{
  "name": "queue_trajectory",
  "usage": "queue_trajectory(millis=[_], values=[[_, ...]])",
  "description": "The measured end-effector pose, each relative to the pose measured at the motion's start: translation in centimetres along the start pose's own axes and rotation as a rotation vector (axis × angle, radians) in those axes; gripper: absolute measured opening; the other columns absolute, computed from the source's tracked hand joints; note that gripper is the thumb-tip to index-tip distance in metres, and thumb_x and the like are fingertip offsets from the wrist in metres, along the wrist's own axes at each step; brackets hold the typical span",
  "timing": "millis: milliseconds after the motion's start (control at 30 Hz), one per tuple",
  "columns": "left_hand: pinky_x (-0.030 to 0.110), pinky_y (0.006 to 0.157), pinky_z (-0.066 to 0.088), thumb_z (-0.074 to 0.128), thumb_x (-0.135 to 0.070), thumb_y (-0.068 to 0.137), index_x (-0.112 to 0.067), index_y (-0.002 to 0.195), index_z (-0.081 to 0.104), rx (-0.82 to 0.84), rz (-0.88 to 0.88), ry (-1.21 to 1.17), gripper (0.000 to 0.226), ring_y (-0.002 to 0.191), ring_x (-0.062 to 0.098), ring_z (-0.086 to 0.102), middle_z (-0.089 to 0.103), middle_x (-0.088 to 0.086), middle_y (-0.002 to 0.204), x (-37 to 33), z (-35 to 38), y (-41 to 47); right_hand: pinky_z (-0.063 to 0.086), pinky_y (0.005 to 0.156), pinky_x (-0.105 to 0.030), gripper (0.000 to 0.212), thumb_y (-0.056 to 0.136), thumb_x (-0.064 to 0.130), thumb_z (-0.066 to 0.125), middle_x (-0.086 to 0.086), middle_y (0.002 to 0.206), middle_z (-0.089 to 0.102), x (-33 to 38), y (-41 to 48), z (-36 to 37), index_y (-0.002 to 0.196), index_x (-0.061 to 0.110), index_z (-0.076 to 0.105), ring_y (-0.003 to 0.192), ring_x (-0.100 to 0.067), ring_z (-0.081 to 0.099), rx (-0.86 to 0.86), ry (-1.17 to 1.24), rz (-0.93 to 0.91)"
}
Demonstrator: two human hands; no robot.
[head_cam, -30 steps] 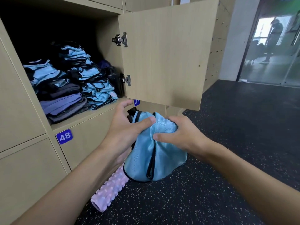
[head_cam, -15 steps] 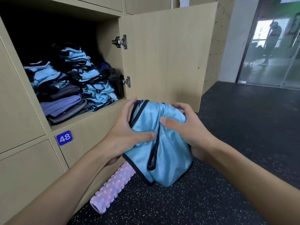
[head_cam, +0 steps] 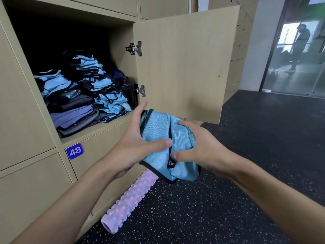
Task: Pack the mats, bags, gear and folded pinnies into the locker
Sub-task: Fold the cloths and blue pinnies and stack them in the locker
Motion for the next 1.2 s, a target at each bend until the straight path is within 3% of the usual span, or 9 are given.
queue_trajectory(millis=[133, 233, 367, 433, 567, 767, 967, 1100, 1200], values=[[0.009, 0.083, 0.049, 0.091, -0.009, 0.065, -0.042, 0.144, 0.039, 0.195, 0.002, 0.311, 0.100, 0.110, -0.010, 0.060, 0.059, -0.034, 0.118, -0.5, 0.2, -0.5, 0.058, 0.074, -0.029, 0.050, 0.072, -0.008, 0.078, -0.007, 0.096, 0.074, 0.0, 0.2, -0.4, 0.108, 0.022, 0.061, 0.081, -0.014, 0.071, -0.024, 0.005, -0.009], [0.013, 0.084, 0.051, 0.091, -0.006, 0.065, -0.039, 0.146, 0.036, 0.168, -0.026, 0.382, 0.104, 0.105, -0.007, 0.062, 0.057, -0.020, 0.126, -0.1, -0.2, -0.5, 0.059, 0.071, -0.026, 0.049, 0.073, -0.008, 0.078, -0.002, 0.094, 0.074, 0.4, 0.1, -0.2, 0.110, 0.019, 0.062, 0.082, -0.012, 0.072, 0.008, 0.050, -0.028], [0.026, 0.066, 0.058, 0.084, 0.005, 0.065, -0.027, 0.132, 0.054, 0.016, 0.017, 0.348, 0.079, 0.077, 0.006, 0.067, 0.067, -0.003, 0.106, -0.6, -1.1, -0.1, 0.052, 0.069, -0.012, 0.064, 0.067, 0.004, 0.087, 0.017, 0.096, 0.071, 0.6, -0.1, 0.0, 0.108, 0.039, 0.052, 0.088, 0.003, 0.068, 0.017, -0.010, -0.042], [0.035, 0.062, 0.060, 0.081, 0.008, 0.065, -0.021, 0.121, 0.063, -0.033, 0.032, 0.257, 0.065, 0.071, 0.011, 0.065, 0.069, 0.002, 0.092, -0.8, -1.5, 0.0, 0.048, 0.080, -0.011, 0.079, 0.063, 0.018, 0.092, 0.024, 0.115, 0.055, 0.4, 0.0, -0.1, 0.120, 0.046, 0.044, 0.101, 0.012, 0.058, -0.022, -0.111, -0.061], [0.028, 0.058, 0.054, 0.069, 0.018, 0.072, -0.010, 0.109, 0.068, -0.011, 0.009, 0.044, 0.046, 0.069, 0.015, 0.065, 0.070, 0.004, 0.079, -0.7, -1.0, -0.3, 0.039, 0.088, -0.009, 0.088, 0.059, 0.035, 0.093, 0.029, 0.134, 0.023, 1.1, 0.1, -0.3, 0.119, 0.051, 0.031, 0.117, 0.018, 0.037, -0.054, -0.224, -0.077], [0.024, 0.062, 0.055, 0.073, 0.011, 0.077, -0.010, 0.097, 0.072, -0.027, -0.012, -0.029, 0.029, 0.075, 0.016, 0.071, 0.076, 0.004, 0.085, -1.5, -1.5, -0.4, 0.051, 0.068, -0.015, 0.066, 0.063, 0.015, 0.087, 0.012, 0.097, 0.064, 2.1, 1.1, -0.5, 0.112, 0.036, 0.050, 0.082, 0.004, 0.063, -0.197, -0.072, -0.089], [0.027, 0.102, 0.047, 0.084, -0.051, 0.055, -0.060, 0.093, 0.065, -0.067, -0.039, 0.347, 0.043, 0.124, 0.008, 0.049, 0.049, -0.016, 0.124, -2.0, -5.9, 1.9, 0.060, 0.074, -0.033, 0.037, 0.077, -0.003, 0.075, -0.005, 0.096, 0.076, 2.9, 4.9, 0.8, 0.108, 0.015, 0.066, 0.091, -0.023, 0.073, -0.155, 0.272, -0.037], [0.037, 0.092, 0.058, 0.091, -0.029, 0.055, -0.033, 0.114, 0.061, -0.120, -0.069, 0.115, 0.066, 0.101, 0.019, 0.070, 0.072, 0.002, 0.112, -2.0, -9.2, 3.1, 0.057, 0.089, -0.052, 0.025, 0.082, 0.002, 0.072, -0.016, 0.101, 0.074, 3.1, 9.1, 3.3, 0.106, 0.010, 0.069, 0.097, -0.034, 0.071, -0.072, 0.351, 0.039], [0.032, 0.075, 0.061, 0.092, -0.008, 0.064, -0.025, 0.114, 0.059, -0.300, 0.022, 0.030, 0.062, 0.084, 0.018, 0.073, 0.075, -0.005, 0.090, -3.4, -12.9, 4.1, 0.053, 0.093, -0.053, 0.024, 0.087, 0.006, 0.069, -0.013, 0.103, 0.075, 4.4, 12.7, 5.7, 0.110, 0.011, 0.069, 0.098, -0.032, 0.071, -0.021, 0.399, 0.072]])
Point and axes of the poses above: each hand's wrist, its own y-axis towards the middle knuckle, its own z-axis out of the palm, x = y × z, the point moved 8 cm from there along y, towards the middle knuckle
